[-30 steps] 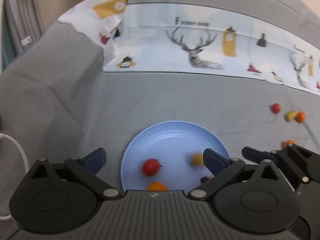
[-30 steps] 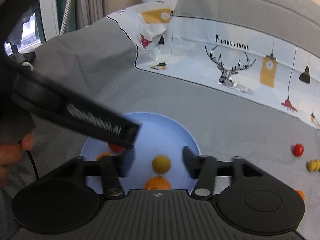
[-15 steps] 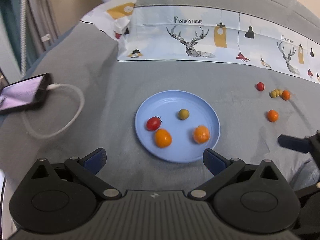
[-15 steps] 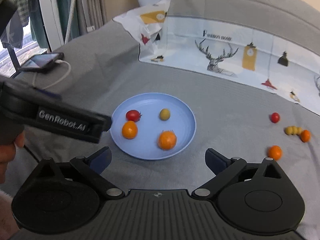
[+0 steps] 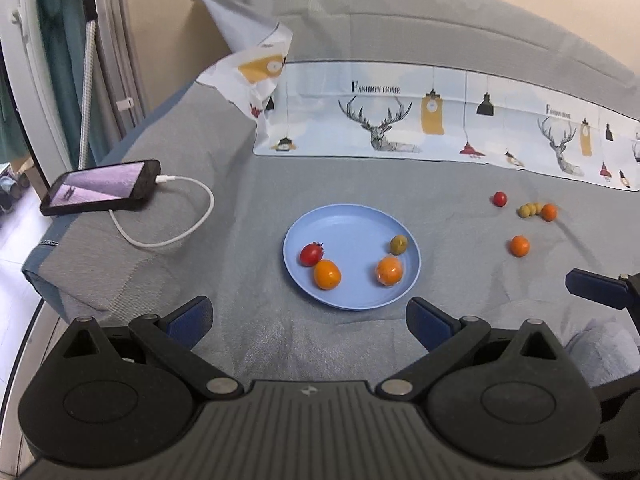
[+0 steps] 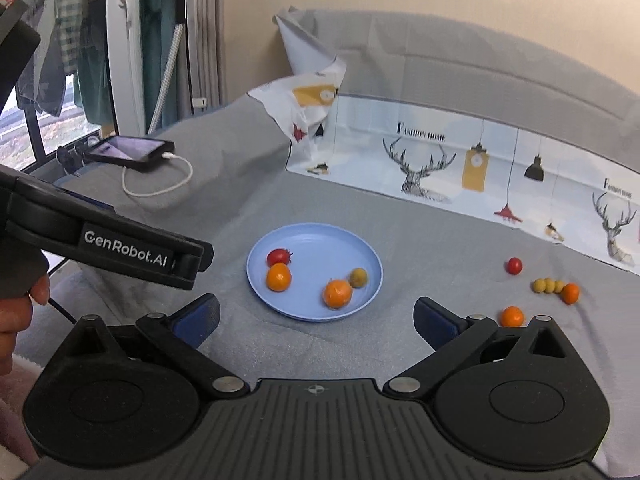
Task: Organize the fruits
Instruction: 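Lift both open tools back from the blue plate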
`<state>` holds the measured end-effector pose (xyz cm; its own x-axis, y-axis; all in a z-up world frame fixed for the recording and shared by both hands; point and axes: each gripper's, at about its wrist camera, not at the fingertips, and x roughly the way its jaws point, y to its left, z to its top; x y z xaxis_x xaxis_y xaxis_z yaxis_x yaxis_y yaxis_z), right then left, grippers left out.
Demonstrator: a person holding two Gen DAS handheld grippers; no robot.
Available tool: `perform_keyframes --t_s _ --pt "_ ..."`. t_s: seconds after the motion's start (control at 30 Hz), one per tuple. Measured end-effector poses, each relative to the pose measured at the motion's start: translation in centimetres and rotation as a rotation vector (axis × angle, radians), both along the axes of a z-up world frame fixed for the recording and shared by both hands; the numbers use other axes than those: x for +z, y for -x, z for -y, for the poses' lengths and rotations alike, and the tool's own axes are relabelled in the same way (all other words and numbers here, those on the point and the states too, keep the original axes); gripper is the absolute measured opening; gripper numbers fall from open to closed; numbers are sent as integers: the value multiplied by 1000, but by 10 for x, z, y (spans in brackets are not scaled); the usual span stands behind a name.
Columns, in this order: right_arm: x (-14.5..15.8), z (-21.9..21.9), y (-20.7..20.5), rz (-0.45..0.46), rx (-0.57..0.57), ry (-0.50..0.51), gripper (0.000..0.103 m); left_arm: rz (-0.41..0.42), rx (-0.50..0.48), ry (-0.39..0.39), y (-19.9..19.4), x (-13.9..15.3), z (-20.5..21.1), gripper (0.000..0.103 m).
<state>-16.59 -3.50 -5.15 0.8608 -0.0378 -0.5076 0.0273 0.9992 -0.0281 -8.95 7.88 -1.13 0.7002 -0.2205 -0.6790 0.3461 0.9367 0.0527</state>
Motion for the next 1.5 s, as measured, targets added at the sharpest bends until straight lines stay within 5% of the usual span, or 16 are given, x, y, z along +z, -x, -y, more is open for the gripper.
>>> perform_keyframes --t_s 0.47,1.5 --pt "7 4 24 66 -41 -23 102 57 -1 10 23 15 -3 103" --pt "-5 17 19 69 -54 -73 102 31 -9 -13 15 8 0 103"
